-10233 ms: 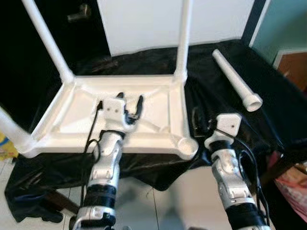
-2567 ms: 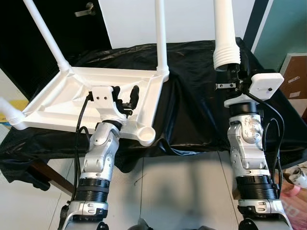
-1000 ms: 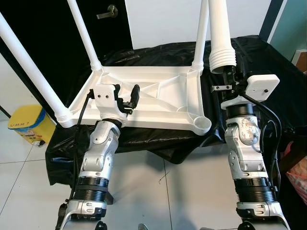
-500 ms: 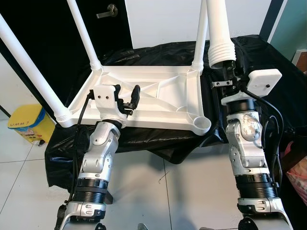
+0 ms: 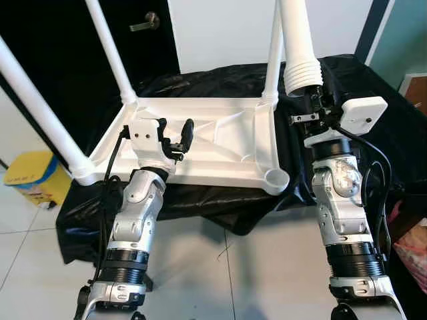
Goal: Building children table
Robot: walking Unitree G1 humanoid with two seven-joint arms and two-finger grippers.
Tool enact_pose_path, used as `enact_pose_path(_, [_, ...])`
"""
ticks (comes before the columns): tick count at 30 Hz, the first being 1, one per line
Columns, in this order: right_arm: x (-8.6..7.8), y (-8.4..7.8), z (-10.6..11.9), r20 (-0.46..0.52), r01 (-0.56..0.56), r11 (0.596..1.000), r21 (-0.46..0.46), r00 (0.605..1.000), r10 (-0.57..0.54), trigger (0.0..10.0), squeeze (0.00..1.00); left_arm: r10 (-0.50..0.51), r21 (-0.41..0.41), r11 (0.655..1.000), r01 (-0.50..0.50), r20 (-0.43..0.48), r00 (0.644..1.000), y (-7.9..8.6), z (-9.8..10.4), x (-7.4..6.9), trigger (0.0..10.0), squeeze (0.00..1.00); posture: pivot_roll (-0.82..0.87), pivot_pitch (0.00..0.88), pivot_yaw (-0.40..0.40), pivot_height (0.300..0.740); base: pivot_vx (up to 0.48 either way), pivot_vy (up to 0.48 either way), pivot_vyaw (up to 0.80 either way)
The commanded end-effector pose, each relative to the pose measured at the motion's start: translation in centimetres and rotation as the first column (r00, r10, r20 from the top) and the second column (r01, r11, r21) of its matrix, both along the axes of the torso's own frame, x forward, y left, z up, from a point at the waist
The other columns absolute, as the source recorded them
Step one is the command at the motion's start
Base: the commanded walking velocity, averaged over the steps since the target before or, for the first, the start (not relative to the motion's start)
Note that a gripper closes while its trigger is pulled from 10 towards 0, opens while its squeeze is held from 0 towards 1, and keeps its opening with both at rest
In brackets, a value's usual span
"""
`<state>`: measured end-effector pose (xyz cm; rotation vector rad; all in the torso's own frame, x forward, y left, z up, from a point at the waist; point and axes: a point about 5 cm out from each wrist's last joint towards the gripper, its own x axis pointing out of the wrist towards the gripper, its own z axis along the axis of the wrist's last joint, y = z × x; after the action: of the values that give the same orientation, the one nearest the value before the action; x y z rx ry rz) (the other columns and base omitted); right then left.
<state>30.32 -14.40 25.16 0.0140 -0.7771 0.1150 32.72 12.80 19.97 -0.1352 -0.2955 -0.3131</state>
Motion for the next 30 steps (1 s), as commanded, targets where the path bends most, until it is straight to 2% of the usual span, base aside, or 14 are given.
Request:
enact_pose_path(1, [0.04, 0.47, 0.60, 0.026, -0.028, 1.000, 0.006, 0.999, 0.027, 10.0, 0.00, -0.040, 0.015, 0.999, 0.040, 0.001, 0.999, -0.04, -0.12, -0.13, 10.0, 0.00, -0.10, 0.000, 0.049, 0.740, 0.281, 0.000, 0.00])
enact_pose_path(15, [0.17, 0.69, 0.55, 0.019, -0.050, 0.999, -0.004, 0.999, 0.050, 10.0, 0.00, -0.029, 0.006, 1.000, 0.029, 0.001, 1.000, -0.02, -0.20, -0.38, 10.0, 0.00, -0.10, 0.000, 0.033, 0.740, 0.281, 0.000, 0.00])
enact_pose_path(30, [0.21, 0.90, 0.46, 0.010, -0.073, 0.997, -0.012, 0.997, 0.073, 10.0, 0.00, -0.051, 0.011, 0.999, 0.050, 0.011, 0.999, -0.35, 0.23, -0.50, 10.0, 0.00, -0.10, 0.000, 0.036, 0.740, 0.000, 0.000, 0.00])
